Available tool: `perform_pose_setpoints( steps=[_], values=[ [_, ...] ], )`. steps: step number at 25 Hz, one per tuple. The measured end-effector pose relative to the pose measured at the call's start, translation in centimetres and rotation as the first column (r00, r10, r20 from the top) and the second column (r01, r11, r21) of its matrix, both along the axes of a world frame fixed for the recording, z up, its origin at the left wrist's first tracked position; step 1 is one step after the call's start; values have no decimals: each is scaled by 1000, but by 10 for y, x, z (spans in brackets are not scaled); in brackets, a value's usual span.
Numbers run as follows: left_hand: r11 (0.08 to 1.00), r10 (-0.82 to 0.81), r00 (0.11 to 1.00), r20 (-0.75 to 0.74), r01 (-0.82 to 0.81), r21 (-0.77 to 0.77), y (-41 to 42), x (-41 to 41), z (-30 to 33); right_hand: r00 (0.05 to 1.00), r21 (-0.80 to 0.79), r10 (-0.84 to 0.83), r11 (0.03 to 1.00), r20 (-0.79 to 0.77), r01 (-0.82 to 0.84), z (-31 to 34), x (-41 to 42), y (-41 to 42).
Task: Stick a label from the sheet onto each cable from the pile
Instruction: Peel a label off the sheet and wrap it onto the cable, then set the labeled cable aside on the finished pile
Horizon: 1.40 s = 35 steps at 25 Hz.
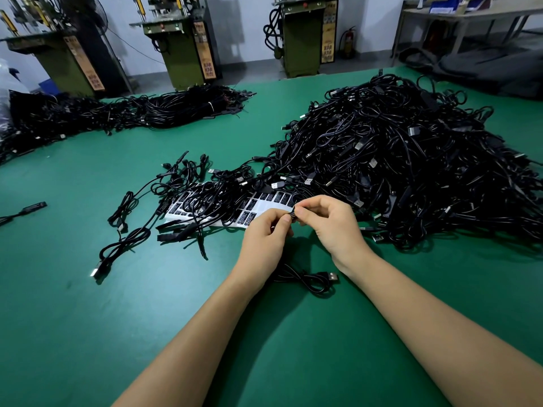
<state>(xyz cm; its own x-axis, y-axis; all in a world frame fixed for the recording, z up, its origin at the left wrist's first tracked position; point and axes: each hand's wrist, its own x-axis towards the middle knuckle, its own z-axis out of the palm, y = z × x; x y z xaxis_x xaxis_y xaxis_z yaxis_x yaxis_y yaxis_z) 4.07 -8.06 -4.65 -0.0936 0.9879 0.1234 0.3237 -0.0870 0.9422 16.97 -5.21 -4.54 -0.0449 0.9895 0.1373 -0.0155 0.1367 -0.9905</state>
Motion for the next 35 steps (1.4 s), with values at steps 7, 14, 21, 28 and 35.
perform_pose_setpoints(
  steps=[7,14,21,28,35],
  values=[
    [999,9,995,94,-5,-42,1,-1,0,990,-102,-55,994,-127,43,1,8,7],
    [999,-5,992,128,10,-34,-1,0,1,982,44,13,999,190,-22,-6,-1,4],
    [1000,20,999,46,-21,14,1,2,1,978,30,61,997,200,-68,-3,0,4],
    [994,24,958,284,9,-112,1,-7,8,999,-58,-15,998,45,18,-2,1,9],
    [978,164,784,599,-208,5,-4,-99,81,998,-114,-52,992,-32,48,3,2,8]
  ],
)
